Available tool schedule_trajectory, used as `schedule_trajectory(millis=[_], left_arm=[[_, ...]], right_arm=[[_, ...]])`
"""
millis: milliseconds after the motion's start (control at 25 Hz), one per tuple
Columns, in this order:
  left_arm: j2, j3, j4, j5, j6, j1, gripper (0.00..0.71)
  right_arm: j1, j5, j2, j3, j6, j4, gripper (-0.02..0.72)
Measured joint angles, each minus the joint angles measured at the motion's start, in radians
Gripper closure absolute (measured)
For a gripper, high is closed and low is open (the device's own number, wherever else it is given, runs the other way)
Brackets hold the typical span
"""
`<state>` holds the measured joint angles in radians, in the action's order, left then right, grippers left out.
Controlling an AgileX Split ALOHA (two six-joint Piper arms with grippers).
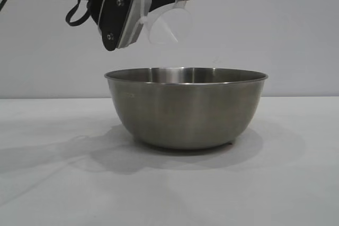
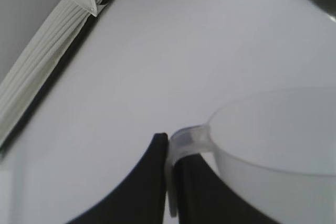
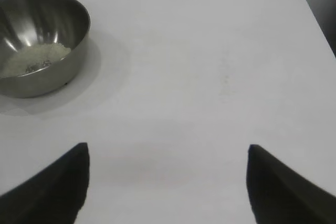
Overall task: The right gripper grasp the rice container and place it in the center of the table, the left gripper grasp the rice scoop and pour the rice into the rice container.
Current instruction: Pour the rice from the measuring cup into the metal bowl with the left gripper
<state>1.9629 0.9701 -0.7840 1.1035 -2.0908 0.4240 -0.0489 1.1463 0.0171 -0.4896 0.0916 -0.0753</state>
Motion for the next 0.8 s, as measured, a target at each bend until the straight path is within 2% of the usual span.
schedule_trajectory(millis=[520,800], left_arm=[[0.0,0.0,-0.012,0.0,0.014,0.0,0.71],[0.0,0.0,0.072,0.0,0.328,0.0,0.71]], right_arm=[[0.0,0.0,0.0,0.0,0.0,0.0,0.155],[0.0,0.0,0.0,0.0,0.0,0.0,0.155]])
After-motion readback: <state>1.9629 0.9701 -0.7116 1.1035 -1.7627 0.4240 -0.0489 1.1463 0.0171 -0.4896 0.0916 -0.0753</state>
